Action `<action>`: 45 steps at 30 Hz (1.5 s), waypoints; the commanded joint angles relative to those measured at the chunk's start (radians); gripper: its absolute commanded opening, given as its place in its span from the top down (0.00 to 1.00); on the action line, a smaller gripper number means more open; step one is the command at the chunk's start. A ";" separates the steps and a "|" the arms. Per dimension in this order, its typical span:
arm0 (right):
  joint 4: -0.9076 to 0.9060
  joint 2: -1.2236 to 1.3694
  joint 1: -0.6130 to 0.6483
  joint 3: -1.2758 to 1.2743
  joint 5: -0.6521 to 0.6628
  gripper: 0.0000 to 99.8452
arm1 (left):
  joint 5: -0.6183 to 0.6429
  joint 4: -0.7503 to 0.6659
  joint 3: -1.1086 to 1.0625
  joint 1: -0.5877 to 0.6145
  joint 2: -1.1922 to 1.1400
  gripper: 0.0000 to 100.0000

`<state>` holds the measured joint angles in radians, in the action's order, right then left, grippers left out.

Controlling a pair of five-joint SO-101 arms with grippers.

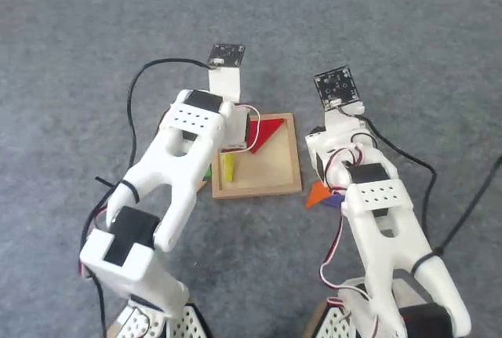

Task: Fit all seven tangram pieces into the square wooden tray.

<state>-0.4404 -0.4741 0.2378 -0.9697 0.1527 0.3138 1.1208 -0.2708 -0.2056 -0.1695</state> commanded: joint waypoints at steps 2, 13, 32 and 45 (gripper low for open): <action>0.024 -0.048 0.004 0.017 0.025 0.99 | 0.008 -0.014 0.036 -0.023 0.005 0.92; 0.024 -0.048 0.005 0.018 0.026 0.99 | 0.011 0.143 0.131 -0.077 0.008 0.69; 0.018 -0.019 0.077 0.018 0.092 0.99 | 0.002 0.110 0.036 0.207 0.316 0.69; 0.024 0.232 0.252 0.106 0.238 0.99 | -0.262 -0.775 -0.596 0.436 0.542 0.98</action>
<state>-0.4388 -0.2547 0.4496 -0.9329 0.3690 0.1066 0.4212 -0.8585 0.2179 0.2846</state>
